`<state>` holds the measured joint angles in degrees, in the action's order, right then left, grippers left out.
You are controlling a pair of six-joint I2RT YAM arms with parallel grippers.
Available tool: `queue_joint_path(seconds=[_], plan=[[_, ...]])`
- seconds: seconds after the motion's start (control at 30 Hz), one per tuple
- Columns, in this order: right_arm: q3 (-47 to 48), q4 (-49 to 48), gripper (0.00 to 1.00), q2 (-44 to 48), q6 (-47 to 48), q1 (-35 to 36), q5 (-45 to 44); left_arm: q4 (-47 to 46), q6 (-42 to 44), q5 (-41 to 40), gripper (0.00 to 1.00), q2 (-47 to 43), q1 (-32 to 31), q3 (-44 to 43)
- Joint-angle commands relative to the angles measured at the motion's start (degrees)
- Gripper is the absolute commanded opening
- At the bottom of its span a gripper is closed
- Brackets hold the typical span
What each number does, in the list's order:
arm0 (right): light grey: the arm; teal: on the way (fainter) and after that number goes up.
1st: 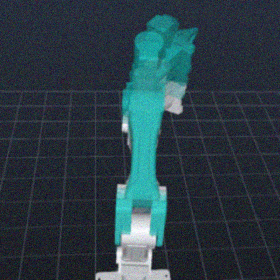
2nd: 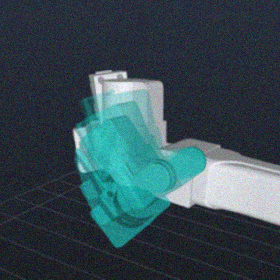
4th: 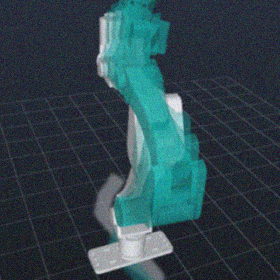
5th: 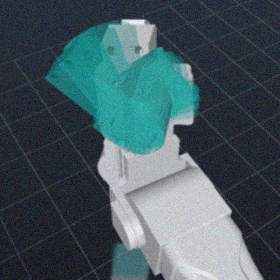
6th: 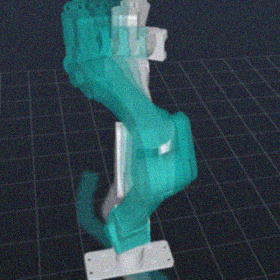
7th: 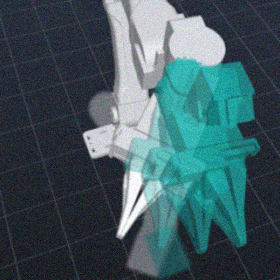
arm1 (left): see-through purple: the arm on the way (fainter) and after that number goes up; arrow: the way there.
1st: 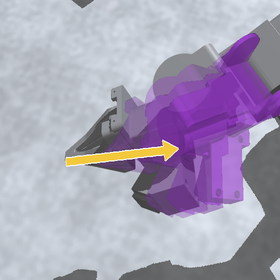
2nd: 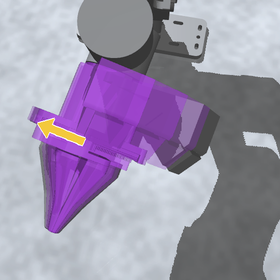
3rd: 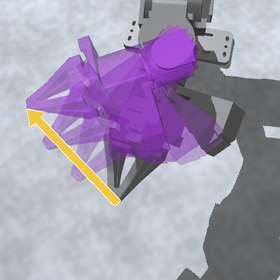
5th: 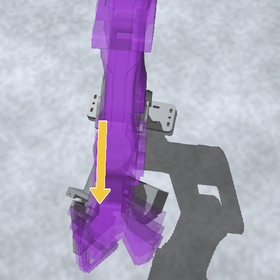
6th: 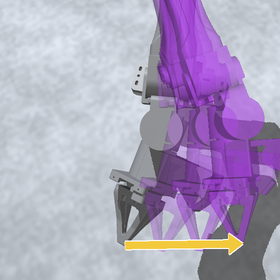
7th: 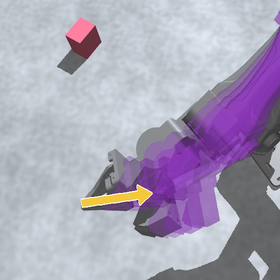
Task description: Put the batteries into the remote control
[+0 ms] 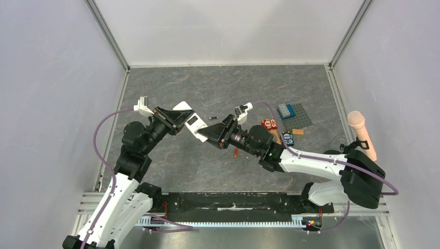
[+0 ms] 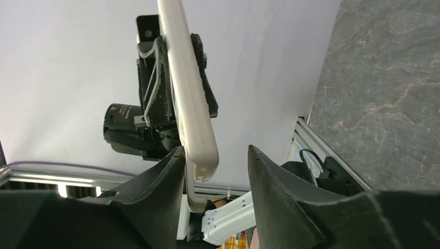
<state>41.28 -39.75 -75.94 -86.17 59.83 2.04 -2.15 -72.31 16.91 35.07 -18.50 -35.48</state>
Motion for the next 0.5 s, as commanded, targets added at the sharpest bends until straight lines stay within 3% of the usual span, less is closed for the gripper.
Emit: queue_joint_path(seconds=[0.0,0.2,0.47], plan=[[-1.20,3.35,0.51,-2.56,-1.30,-0.63,2.55,-7.88,1.97,-2.71,0.02,0.79,0.31,-0.68],[-0.85,0.27,0.48,-5.58,-2.92,-2.34,4.18,-8.42,4.37,-3.34,0.02,1.77,0.31,0.39],[-1.37,-1.84,0.43,-8.05,-4.84,-3.89,6.36,-6.20,15.41,-6.25,0.02,2.19,0.33,-0.42]])
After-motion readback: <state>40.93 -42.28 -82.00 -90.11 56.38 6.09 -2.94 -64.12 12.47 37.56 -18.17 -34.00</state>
